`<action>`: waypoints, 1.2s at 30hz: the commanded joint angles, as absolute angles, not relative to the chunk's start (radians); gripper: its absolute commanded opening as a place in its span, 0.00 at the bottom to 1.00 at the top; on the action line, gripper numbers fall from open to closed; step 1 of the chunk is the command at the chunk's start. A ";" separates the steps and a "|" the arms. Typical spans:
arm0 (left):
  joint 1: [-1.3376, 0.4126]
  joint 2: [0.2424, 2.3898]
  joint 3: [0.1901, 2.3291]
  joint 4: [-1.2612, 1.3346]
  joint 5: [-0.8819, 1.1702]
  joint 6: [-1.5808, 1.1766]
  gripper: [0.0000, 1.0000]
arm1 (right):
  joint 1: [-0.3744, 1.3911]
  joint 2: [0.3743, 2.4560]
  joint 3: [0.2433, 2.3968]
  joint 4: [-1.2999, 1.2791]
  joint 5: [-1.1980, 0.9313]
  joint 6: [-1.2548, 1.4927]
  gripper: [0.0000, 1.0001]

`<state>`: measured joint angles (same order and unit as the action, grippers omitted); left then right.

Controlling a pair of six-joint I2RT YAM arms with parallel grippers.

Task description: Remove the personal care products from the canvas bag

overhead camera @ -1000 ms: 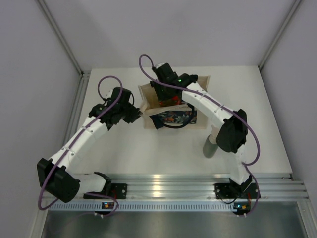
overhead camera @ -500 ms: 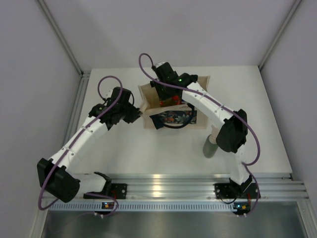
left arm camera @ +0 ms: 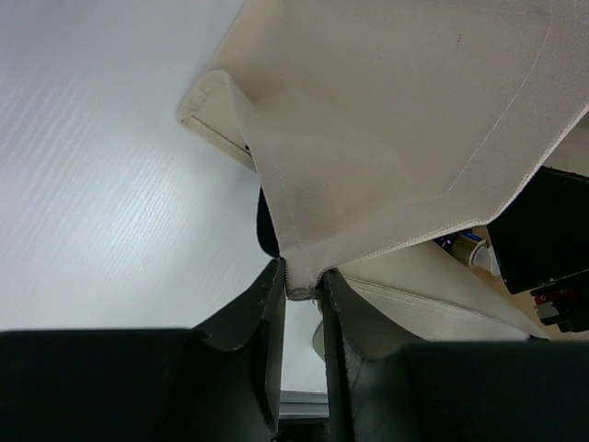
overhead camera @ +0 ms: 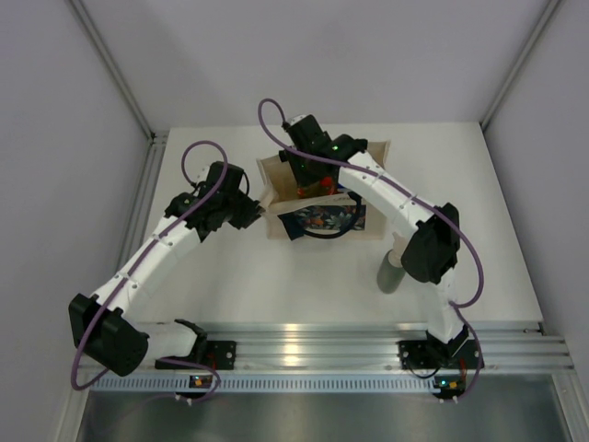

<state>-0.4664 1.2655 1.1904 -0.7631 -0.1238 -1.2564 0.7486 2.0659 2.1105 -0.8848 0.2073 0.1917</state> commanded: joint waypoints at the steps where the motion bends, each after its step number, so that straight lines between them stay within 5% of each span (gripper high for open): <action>1: -0.466 1.270 1.190 -0.746 -0.121 -1.247 0.00 | 0.747 1.982 2.203 -0.871 0.227 0.183 0.00; 36: -0.466 1.316 1.210 -0.747 -0.115 -1.233 0.00 | 0.828 1.704 2.416 -0.940 0.293 0.112 0.00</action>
